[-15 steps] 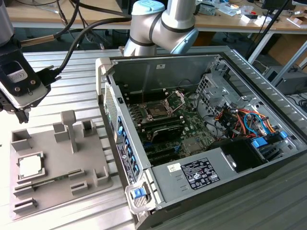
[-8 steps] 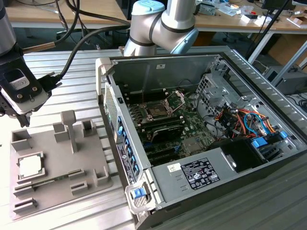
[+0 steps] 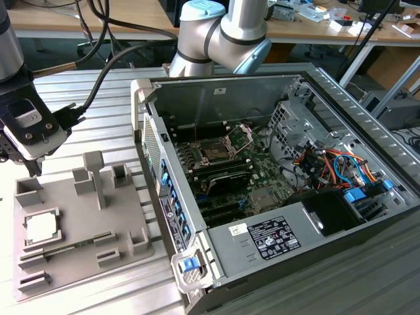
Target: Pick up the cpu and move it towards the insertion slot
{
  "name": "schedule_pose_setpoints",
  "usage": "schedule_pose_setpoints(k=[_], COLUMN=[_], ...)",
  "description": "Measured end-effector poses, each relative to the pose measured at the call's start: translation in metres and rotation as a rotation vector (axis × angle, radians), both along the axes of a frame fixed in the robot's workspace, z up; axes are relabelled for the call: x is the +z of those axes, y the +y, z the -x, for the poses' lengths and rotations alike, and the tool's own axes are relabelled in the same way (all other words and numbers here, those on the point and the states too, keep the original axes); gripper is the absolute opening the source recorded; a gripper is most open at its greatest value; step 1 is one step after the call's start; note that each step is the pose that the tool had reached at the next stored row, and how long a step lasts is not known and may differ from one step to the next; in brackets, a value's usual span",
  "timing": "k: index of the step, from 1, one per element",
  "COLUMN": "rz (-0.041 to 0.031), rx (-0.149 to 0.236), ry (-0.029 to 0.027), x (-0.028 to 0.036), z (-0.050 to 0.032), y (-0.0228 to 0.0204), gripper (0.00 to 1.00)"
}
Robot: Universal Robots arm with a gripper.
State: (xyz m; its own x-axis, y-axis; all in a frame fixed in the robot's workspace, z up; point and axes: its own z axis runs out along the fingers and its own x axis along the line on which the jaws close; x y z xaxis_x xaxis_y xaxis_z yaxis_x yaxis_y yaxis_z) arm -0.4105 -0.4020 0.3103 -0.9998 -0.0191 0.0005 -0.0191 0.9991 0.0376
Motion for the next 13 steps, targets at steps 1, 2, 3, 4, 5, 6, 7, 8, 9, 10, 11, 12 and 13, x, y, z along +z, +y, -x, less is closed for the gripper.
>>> schedule_pose_setpoints(k=[1, 2, 3, 4, 5, 6, 7, 8, 9, 10, 11, 12, 13], rz=[0.0000, 0.0000, 0.0000, -0.0001, -0.0001, 0.0000, 0.0000, 0.0000, 0.0000, 0.0000, 0.0000, 0.0000, 0.0000], rx=[0.000, 0.000, 0.000, 0.000, 0.000, 0.000, 0.000, 0.000, 0.000, 0.000, 0.000, 0.000, 0.000], ry=[0.0000, 0.0000, 0.0000, -0.0002, -0.0003, -0.0002, -0.0001, -0.0001, 0.0000, -0.0001, -0.0001, 0.0000, -0.0001], x=[-0.0020, -0.0020, -0.0022, -0.0024, -0.0025, -0.0026, -0.0027, -0.0028, -0.0030, -0.0032, -0.0033, -0.0034, -0.0035], z=[0.0001, 0.0001, 0.0001, 0.0000, 0.0000, 0.0000, 0.0000, 0.0001, 0.0001, 0.0001, 0.0001, 0.0001, 0.0001], y=[-0.0005, -0.0005, -0.0006, -0.0008, -0.0009, -0.0011, -0.0014, -0.0018, -0.0022, -0.0025, -0.0028, -0.0029, -0.0031], gripper=[0.11, 0.11, 0.11, 0.11, 0.11, 0.11, 0.11, 0.11, 0.11, 0.11, 0.11, 0.11, 0.11])
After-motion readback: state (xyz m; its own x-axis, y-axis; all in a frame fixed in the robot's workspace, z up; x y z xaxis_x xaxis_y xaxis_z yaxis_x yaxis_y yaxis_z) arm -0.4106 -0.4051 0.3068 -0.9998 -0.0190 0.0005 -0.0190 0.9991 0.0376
